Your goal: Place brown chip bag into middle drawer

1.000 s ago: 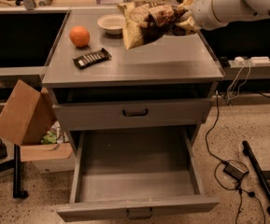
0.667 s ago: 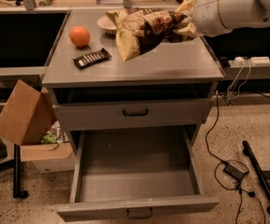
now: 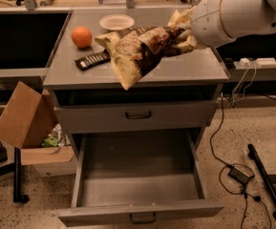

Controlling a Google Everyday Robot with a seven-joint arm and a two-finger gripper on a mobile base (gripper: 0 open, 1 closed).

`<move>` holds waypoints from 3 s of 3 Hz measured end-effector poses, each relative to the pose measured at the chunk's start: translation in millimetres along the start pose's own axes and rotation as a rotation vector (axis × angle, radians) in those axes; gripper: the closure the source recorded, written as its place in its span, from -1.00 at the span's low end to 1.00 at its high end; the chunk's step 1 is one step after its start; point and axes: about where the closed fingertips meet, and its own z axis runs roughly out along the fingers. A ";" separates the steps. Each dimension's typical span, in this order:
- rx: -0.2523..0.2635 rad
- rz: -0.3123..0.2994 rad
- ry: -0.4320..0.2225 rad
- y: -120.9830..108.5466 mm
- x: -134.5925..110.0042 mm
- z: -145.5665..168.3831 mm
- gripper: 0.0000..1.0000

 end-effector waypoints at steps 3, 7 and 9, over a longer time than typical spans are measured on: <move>-0.253 -0.033 -0.064 125.8 -29.8 15.5 1.00; -0.604 0.229 0.045 301.4 57.2 79.6 1.00; -0.572 0.383 0.152 329.8 114.7 107.5 1.00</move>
Offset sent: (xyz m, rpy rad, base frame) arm -0.1051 0.0435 -0.0909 -0.0770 0.1876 0.2212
